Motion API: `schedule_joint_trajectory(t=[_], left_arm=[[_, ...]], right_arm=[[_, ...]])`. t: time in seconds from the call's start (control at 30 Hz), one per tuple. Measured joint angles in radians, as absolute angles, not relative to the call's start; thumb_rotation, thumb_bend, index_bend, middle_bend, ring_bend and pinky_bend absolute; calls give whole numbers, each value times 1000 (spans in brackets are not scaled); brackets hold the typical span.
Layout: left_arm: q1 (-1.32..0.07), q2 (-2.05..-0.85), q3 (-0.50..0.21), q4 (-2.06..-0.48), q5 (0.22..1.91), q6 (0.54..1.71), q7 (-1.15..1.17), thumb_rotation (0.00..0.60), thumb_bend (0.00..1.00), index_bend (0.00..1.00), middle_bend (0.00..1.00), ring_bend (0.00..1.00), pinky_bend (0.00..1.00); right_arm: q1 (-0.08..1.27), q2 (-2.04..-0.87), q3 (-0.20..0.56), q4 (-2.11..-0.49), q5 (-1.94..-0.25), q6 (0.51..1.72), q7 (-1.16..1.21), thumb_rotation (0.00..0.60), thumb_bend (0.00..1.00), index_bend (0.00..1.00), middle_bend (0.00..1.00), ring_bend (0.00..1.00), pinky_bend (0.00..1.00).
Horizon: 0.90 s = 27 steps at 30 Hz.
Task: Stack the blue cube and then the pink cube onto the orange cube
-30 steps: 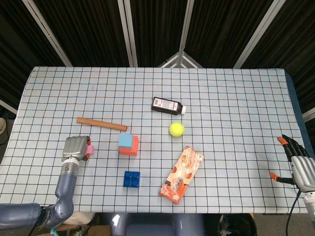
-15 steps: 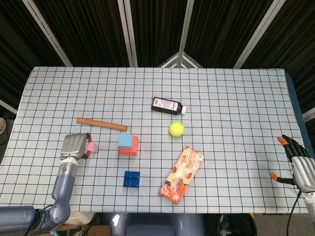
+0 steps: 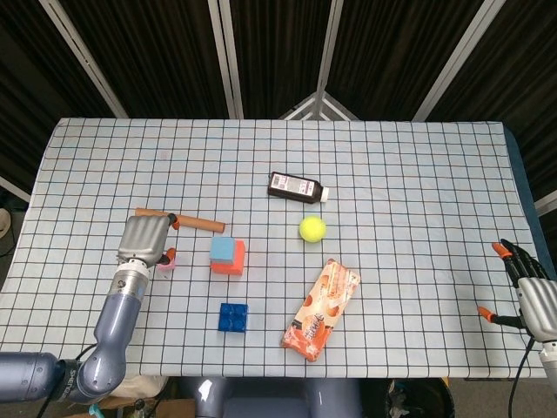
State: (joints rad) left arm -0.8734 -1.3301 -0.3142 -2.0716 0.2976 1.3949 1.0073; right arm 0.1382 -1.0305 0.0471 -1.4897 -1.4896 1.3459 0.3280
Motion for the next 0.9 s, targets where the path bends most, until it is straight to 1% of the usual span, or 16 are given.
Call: schedule_joint_trajectory(t=[0.1, 0.23, 0.27, 0.57, 0.9], left_arm=[[-886, -1334, -305, -2092, 273, 1435, 1021, 600, 380, 339, 839, 810, 863], [-874, -1347, -263, -2075, 267, 1442, 1005, 600, 377, 322, 836, 810, 862], [-864, -1352, -244, -2059, 261, 1434, 993, 600, 377, 323, 836, 810, 862], [-822, -1390, -181, -1924, 265, 1358, 925, 600, 377, 333, 836, 810, 862], [-816, -1445, -158, -1817, 270, 1302, 899, 600, 377, 332, 837, 810, 862]], right_arm=[[138, -1029, 47, -1487, -1490, 1346, 335, 600, 129, 0, 7, 32, 137], [137, -1028, 46, -1485, -1494, 1349, 342, 600, 128, 0, 7, 32, 137], [137, -1028, 46, -1485, -1493, 1349, 342, 600, 128, 0, 7, 32, 137], [142, -1031, 46, -1486, -1486, 1333, 330, 600, 128, 0, 7, 32, 137], [145, -1031, 45, -1487, -1483, 1326, 328, 600, 129, 0, 7, 32, 137]])
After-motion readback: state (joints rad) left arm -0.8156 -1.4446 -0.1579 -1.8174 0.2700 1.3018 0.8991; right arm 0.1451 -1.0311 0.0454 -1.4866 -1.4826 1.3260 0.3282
